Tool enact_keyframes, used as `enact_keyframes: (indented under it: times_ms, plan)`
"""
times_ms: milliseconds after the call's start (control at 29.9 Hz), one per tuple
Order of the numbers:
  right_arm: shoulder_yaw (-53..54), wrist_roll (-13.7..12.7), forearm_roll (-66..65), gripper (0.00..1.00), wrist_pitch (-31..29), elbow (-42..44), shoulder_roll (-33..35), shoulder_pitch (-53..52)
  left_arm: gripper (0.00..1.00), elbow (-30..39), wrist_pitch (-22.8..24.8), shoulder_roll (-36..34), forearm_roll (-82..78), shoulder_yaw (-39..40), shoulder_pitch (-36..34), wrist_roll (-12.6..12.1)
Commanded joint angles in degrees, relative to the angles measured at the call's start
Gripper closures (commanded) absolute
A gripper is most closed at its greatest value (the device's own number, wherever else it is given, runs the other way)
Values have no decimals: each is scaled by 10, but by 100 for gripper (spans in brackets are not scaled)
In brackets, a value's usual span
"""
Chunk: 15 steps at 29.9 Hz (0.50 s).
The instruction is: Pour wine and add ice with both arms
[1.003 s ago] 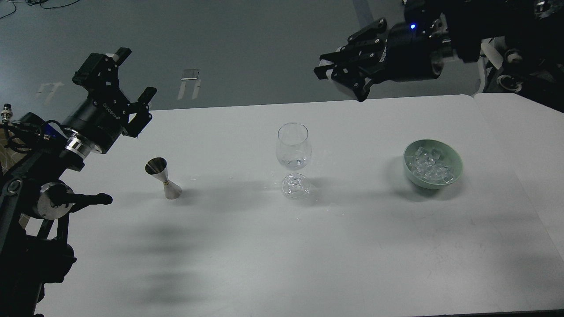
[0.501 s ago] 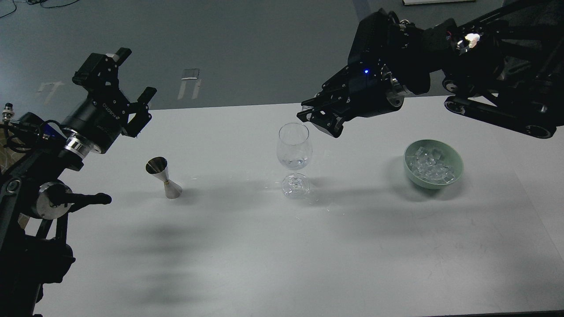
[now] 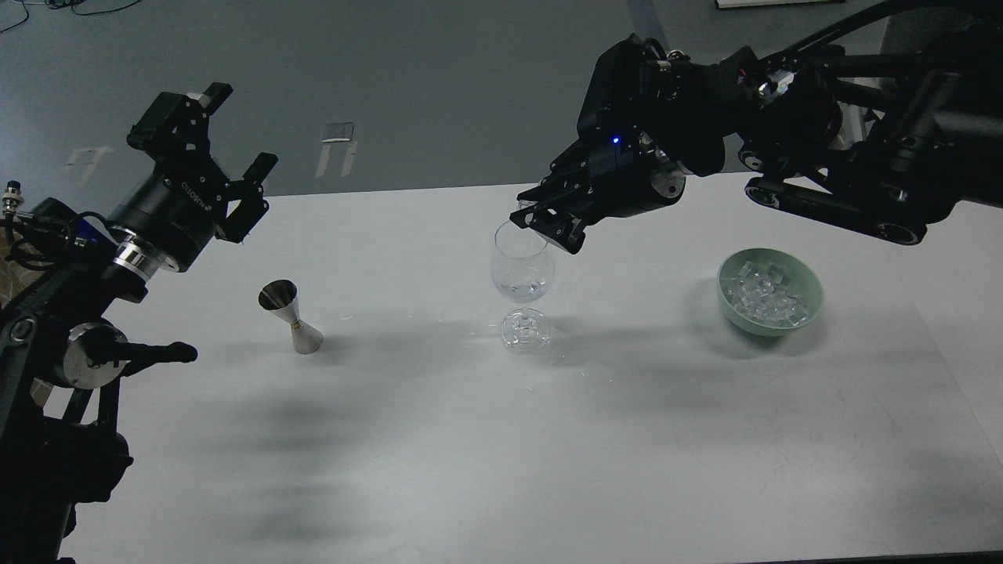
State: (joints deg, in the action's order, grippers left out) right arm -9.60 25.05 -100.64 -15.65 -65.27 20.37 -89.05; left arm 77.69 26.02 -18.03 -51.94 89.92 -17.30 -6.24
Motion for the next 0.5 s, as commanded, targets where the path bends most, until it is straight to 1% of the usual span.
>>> enact_keyframes:
  times_ms: [0,167,234,267,468]
  plan:
    - [-2,0,4,98,0,6,-9,1,2,0,0,0,0,1,3,0]
    - [-10,0,4,91,0,8,-15,1,2,0,0,0,0,1,3,0]
    - [-10,0,4,86,0,8,-15,2,2,0,0,0,0,1,3,0]
    - [-10,0,4,86,0,8,-15,2,2,0,0,0,0,1,3,0]
    - [-10,-1,4,72,1,7,-14,1,2,0,0,0,0,1,3,0]
